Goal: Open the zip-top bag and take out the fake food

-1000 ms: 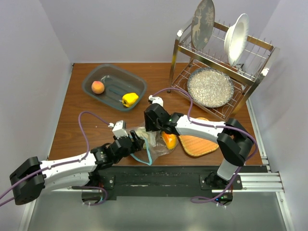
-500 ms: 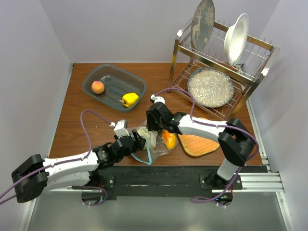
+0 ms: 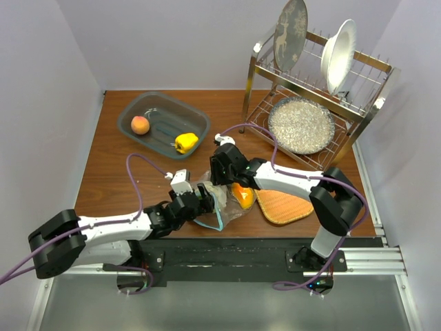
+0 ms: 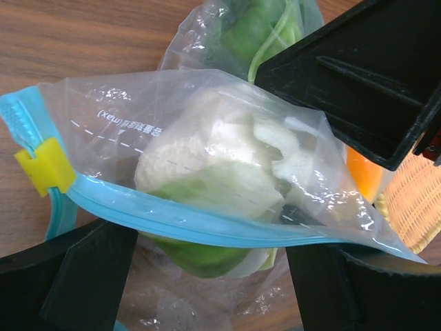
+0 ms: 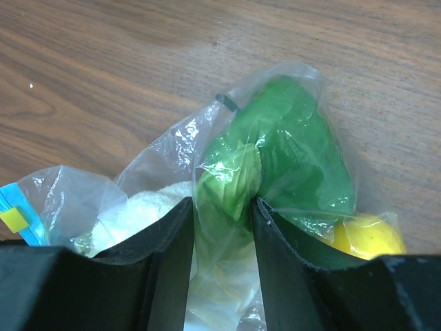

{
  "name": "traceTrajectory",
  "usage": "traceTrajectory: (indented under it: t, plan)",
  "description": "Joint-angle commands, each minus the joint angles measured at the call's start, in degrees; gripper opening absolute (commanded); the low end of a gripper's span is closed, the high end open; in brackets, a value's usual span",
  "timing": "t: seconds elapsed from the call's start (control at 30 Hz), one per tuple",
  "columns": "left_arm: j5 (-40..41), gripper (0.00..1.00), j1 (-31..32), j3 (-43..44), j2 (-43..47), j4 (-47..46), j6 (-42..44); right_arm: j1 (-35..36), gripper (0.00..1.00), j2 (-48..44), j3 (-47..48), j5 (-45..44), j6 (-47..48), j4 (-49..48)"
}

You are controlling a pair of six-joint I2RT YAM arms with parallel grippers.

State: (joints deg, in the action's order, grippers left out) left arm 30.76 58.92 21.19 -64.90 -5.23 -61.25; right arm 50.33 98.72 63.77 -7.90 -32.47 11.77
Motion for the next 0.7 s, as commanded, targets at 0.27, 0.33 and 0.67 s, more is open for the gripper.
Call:
traceTrajectory:
  t: [0.27,0.33,0.67]
  plan:
    - [4.7,0.78,-0.3,-1.2,-5.7,-18.7,6.2,2.8,0.40,5.0,-4.3,5.2,1.0,11.0]
    - [4.4,0.67,-0.3,-0.8,-6.1,-19.3,6.4,2.8,0.41,4.0,-4.4,4.9,1.0,11.2]
    - [-2.7,0.21,0.9,-1.7,5.5,-7.4,2.6,-1.6,0.63,1.1,-5.0,-0.7,-1.5,8.5]
